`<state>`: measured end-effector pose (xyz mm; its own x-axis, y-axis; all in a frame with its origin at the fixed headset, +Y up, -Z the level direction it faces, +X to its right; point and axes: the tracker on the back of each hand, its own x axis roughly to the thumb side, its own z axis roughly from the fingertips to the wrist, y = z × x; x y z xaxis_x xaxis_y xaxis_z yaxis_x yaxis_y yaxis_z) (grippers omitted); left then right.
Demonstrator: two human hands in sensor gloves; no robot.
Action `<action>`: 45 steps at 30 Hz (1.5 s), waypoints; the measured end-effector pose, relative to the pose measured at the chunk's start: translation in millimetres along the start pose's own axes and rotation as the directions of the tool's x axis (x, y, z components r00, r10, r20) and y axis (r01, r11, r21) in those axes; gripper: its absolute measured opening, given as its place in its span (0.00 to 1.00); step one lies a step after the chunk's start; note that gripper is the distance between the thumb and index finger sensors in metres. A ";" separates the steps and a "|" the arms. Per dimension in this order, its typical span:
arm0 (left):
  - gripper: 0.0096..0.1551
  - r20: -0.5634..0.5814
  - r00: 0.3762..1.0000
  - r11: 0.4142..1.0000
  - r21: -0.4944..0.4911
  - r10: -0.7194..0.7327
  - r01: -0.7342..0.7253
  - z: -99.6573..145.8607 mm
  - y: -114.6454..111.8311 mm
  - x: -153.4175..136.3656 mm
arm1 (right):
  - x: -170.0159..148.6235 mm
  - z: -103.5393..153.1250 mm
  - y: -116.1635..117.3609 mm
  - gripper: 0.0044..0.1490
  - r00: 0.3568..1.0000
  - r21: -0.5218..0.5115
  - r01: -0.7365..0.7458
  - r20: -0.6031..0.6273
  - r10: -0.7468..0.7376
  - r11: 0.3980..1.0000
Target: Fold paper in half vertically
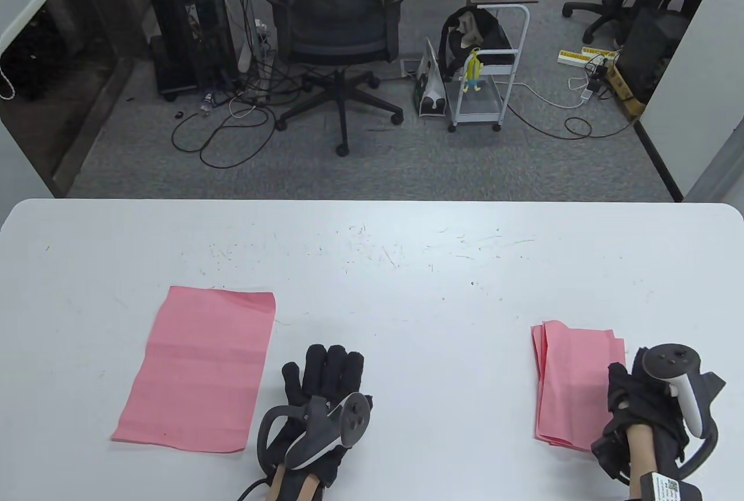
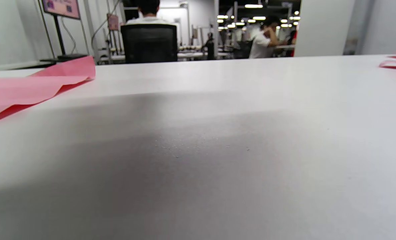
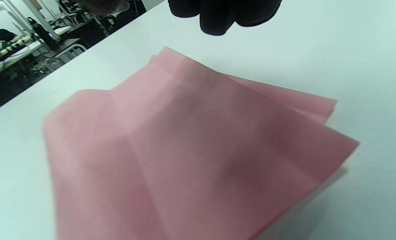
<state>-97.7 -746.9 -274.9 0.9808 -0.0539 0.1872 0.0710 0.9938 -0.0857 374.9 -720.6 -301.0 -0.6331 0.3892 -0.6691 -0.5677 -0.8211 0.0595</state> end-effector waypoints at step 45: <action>0.46 -0.007 1.000 1.000 -0.023 0.011 -0.011 -1.6 -3.5 -0.9 | 176.0 137.3 186.6 0.50 0.643 -0.138 -0.596 0.508 0.573 0.791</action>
<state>-98.5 -750.5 -276.3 0.9828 -0.0436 0.1797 0.0642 0.9918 -0.1106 85.3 -747.9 -306.0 -0.9998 -0.0083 -0.0193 0.0011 -0.9390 0.3440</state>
